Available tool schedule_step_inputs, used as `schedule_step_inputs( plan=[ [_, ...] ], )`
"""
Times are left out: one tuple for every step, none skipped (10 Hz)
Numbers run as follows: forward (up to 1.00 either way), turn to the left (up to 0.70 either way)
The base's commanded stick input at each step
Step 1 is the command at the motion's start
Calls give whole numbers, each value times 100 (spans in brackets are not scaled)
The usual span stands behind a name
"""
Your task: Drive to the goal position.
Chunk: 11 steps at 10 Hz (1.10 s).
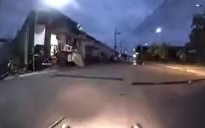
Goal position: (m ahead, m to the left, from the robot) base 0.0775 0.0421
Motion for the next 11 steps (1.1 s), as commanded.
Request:
schedule_step_inputs(
  plan=[
    [50, -27],
    [50, -36],
    [50, -44],
    [50, -50],
    [50, -50],
    [50, -50],
    [50, -50],
    [50, -50],
    [50, -50],
    [50, -49],
    [50, -40]
  ],
)
